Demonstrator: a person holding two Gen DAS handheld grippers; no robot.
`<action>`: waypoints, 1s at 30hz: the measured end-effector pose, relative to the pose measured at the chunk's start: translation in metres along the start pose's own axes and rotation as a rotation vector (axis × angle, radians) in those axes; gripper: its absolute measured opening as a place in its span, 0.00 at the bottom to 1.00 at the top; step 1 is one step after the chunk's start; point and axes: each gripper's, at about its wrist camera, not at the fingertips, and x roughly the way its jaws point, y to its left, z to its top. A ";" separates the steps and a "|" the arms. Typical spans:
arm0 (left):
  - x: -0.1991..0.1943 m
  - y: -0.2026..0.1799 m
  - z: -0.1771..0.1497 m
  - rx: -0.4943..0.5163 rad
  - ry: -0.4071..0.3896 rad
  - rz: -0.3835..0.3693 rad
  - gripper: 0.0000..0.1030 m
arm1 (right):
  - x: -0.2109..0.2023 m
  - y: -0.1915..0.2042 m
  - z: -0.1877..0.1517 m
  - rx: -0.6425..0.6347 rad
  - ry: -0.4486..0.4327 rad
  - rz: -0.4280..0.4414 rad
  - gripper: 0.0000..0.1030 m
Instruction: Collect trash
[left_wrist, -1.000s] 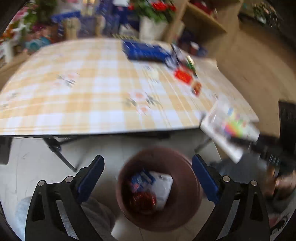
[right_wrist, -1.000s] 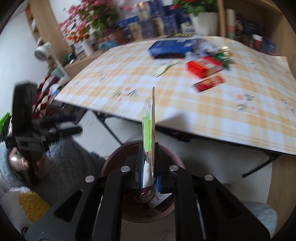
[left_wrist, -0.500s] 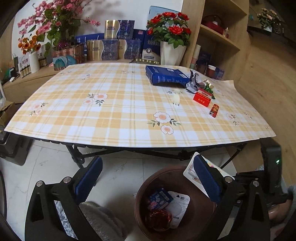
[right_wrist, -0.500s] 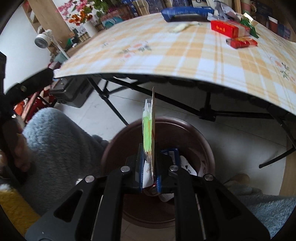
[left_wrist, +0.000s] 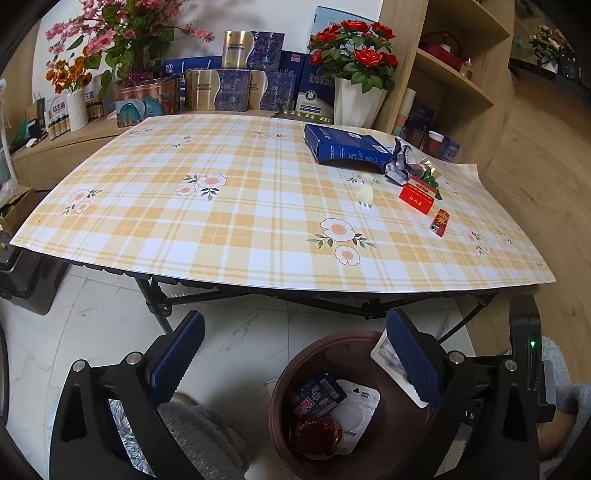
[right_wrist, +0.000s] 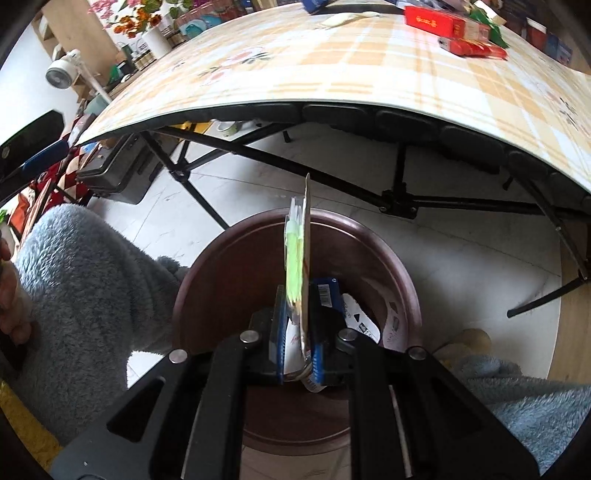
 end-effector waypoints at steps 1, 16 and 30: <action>0.000 0.000 0.000 0.000 0.000 0.000 0.93 | 0.000 -0.002 0.000 0.007 0.004 -0.004 0.14; 0.002 -0.001 -0.001 0.001 -0.002 0.006 0.93 | -0.017 -0.015 0.004 0.079 -0.074 -0.076 0.94; 0.002 -0.001 0.000 0.000 -0.008 0.015 0.93 | -0.042 -0.019 0.009 0.094 -0.161 -0.135 0.94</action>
